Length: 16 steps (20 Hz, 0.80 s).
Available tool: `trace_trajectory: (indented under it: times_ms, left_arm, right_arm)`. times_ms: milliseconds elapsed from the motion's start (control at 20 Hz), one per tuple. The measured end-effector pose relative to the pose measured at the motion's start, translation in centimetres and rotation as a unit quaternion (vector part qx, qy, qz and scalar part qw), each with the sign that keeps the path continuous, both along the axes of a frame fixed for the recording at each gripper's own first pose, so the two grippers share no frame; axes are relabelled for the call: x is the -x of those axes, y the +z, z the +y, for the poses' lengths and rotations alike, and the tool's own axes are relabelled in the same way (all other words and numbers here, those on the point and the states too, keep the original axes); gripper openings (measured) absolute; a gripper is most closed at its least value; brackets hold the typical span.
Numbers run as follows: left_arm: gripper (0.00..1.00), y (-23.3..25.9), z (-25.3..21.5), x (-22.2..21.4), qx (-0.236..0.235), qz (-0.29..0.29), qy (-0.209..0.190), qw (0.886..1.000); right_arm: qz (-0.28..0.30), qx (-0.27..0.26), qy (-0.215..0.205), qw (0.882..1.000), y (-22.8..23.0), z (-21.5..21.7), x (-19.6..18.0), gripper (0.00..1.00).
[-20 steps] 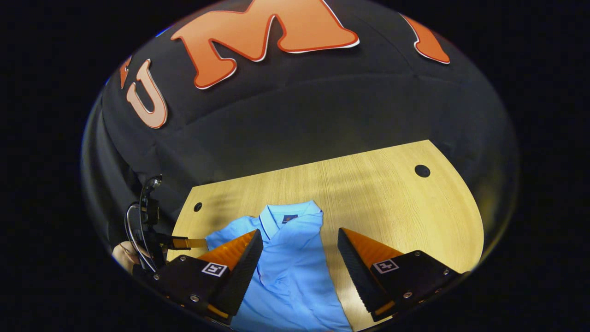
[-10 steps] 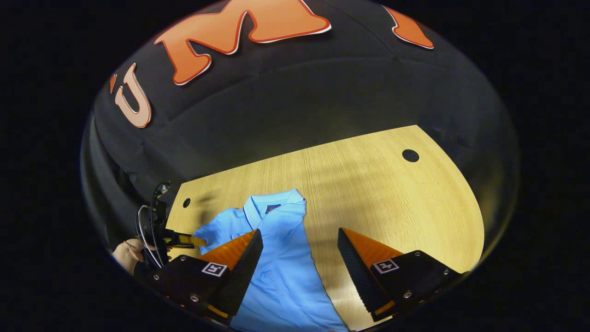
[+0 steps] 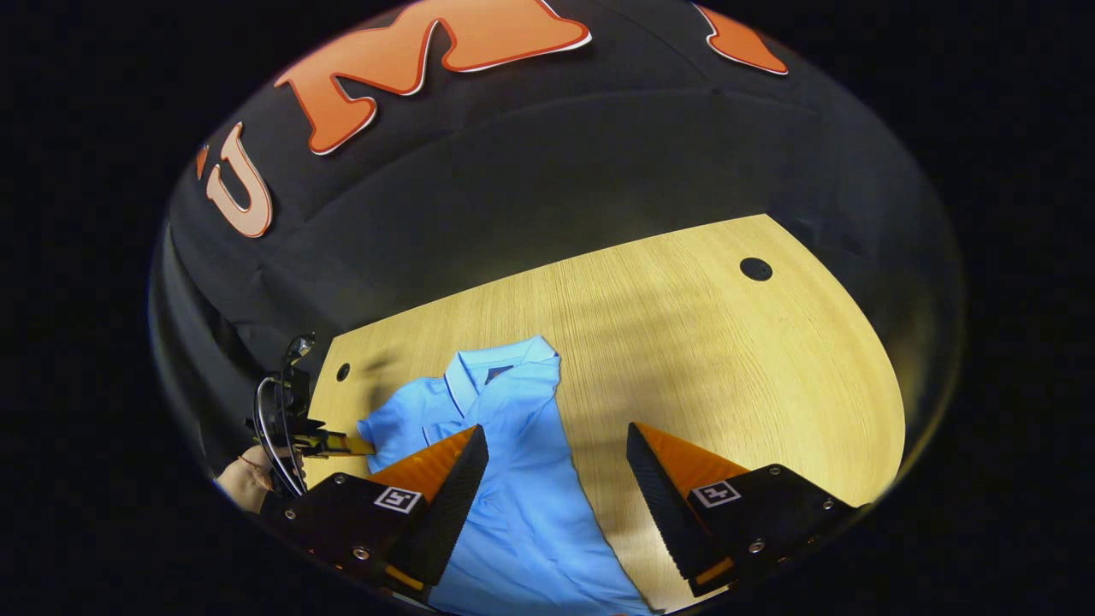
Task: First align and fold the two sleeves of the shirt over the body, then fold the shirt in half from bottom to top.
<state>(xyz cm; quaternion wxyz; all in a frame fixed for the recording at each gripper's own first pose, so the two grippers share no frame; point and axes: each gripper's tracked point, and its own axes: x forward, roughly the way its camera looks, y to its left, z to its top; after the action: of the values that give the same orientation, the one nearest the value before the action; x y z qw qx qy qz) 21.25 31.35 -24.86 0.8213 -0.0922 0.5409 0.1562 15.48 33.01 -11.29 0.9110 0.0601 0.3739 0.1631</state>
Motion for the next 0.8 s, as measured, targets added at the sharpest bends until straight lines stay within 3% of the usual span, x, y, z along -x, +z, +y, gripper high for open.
trace_trajectory:
  times_ms: [150, 300, 600, 800]
  left_arm:
    - [0.12, 2.2, -0.7, -0.5, -0.015, -0.020, -0.028, 0.999]
    - [0.12, 5.7, -2.6, -1.7, -0.043, -0.061, -0.082, 0.994]
    - [0.12, 11.4, -10.5, -3.2, -0.083, -0.115, -0.201, 0.969]
    - [0.12, 12.3, -17.6, -3.3, -0.063, -0.124, -0.254, 0.957]
  right_arm:
    - [-0.008, 0.002, -0.003, 1.000, 0.3, -0.6, 0.2, 0.99]
    - [-0.018, 0.005, -0.010, 1.000, 0.8, -1.4, 0.1, 0.99]
    - [-0.032, 0.006, -0.027, 0.999, 1.4, -3.6, 0.7, 0.99]
    - [-0.025, 0.002, -0.038, 0.999, 1.0, -5.3, 1.4, 0.99]
